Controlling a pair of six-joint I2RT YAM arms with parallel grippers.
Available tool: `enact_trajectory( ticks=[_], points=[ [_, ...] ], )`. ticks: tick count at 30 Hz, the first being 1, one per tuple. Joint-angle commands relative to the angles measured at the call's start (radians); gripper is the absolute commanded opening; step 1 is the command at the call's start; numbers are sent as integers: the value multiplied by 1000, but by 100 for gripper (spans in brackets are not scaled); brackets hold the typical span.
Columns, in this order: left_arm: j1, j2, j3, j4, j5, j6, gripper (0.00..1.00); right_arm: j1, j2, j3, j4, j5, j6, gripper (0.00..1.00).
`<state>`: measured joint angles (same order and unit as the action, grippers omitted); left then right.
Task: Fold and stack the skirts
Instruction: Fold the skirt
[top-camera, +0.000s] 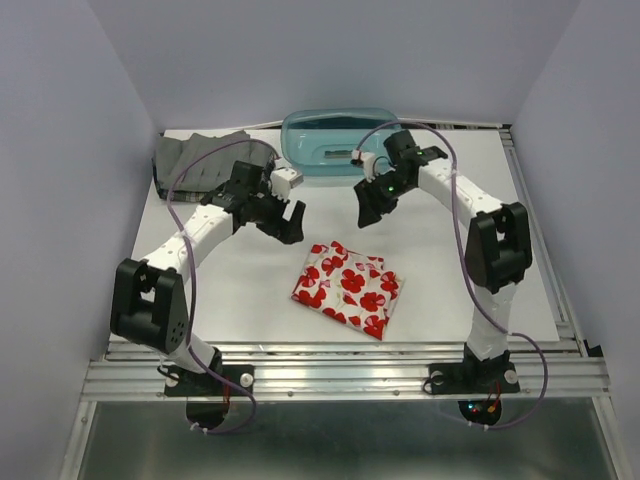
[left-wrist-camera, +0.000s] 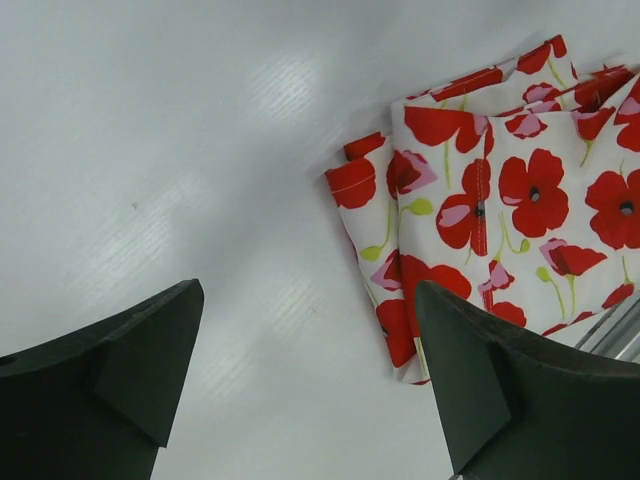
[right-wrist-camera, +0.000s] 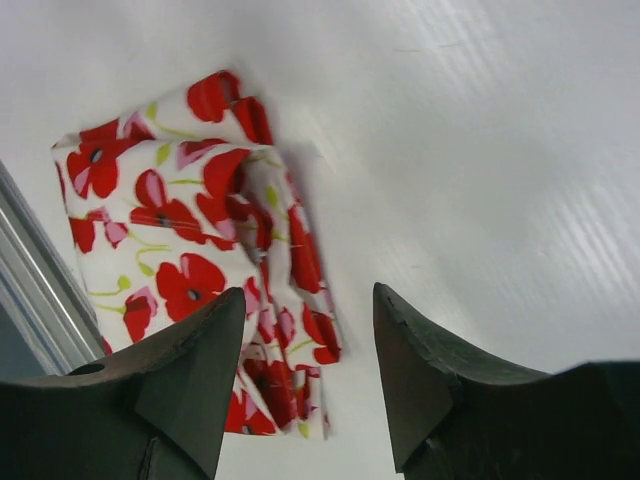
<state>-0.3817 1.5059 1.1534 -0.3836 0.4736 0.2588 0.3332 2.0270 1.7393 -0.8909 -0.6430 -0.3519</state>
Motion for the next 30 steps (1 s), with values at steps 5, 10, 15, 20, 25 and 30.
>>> enact_trajectory(
  ticks=[5,10,15,20,25,30],
  points=[
    [190,74,-73,124,296,-196,94,233,57,172,-43,213,-128,59],
    [213,74,-135,166,324,-219,89,285,250,391,-126,194,-114,58],
    [256,73,-190,189,336,-224,89,311,348,428,-119,212,-93,58],
    [262,62,-237,212,330,-225,96,320,389,431,-123,217,-107,53],
    [262,103,-254,235,341,-246,96,320,380,411,-125,157,-98,45],
    [262,143,-254,253,362,-253,96,320,363,421,-117,157,-78,47]
  ],
)
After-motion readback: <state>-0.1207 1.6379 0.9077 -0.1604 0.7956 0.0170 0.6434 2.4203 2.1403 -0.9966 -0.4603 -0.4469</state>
